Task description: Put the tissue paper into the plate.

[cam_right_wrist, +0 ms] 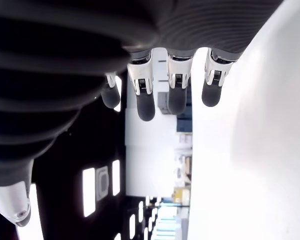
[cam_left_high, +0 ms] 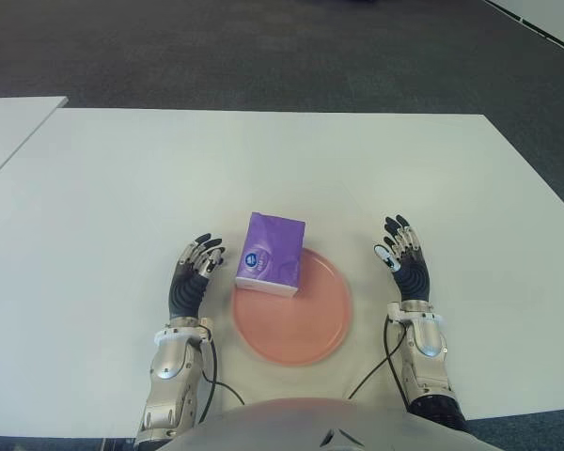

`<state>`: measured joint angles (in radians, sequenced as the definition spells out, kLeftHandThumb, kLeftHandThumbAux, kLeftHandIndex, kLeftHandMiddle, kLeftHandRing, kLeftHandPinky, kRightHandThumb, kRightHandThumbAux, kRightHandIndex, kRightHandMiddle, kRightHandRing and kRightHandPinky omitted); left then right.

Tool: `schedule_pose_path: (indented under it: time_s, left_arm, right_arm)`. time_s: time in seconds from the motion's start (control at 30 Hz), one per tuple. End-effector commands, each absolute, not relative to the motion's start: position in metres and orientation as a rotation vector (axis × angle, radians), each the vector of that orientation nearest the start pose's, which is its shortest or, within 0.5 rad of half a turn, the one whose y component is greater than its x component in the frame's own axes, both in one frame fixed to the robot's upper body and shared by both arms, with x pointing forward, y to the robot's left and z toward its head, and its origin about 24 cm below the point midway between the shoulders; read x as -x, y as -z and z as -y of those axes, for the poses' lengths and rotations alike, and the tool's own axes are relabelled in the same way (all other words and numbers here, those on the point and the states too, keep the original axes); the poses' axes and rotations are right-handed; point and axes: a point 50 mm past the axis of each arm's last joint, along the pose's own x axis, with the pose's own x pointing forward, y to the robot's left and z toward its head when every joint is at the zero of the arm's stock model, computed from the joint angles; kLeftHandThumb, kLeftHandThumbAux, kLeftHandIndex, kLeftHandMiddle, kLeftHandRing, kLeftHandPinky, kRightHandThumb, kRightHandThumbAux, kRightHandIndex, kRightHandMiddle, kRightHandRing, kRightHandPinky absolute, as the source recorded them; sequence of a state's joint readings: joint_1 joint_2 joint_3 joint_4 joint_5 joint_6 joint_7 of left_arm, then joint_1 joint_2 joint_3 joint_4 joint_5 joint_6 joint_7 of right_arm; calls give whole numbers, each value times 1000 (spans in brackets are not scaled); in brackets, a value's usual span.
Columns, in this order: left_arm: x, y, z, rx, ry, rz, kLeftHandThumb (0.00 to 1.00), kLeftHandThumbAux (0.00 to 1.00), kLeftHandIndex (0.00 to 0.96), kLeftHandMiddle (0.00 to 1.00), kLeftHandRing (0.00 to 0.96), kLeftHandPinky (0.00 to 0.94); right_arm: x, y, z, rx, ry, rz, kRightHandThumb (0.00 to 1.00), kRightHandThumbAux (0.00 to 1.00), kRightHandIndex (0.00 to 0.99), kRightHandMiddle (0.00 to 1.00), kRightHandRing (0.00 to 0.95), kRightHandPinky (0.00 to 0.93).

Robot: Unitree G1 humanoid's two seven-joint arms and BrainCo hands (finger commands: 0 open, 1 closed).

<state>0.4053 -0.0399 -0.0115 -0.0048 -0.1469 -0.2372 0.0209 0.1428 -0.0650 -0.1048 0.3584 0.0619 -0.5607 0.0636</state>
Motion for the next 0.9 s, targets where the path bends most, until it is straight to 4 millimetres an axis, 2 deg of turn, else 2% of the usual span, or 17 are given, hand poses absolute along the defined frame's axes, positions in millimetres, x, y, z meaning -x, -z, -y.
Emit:
schedule_pose_path:
  time_s: [0.03, 0.9]
  left_arm:
    - [-143, 33, -163, 171, -186, -265, 169, 558, 229, 286, 302, 305]
    - [-137, 27, -149, 227, -191, -231, 213, 560, 253, 310, 316, 322]
  right_arm:
    - [-147, 66, 201, 17, 122, -265, 178, 559, 58, 114, 63, 1]
    - [-141, 54, 208, 24, 54, -295, 159, 576, 29, 55, 0, 0]
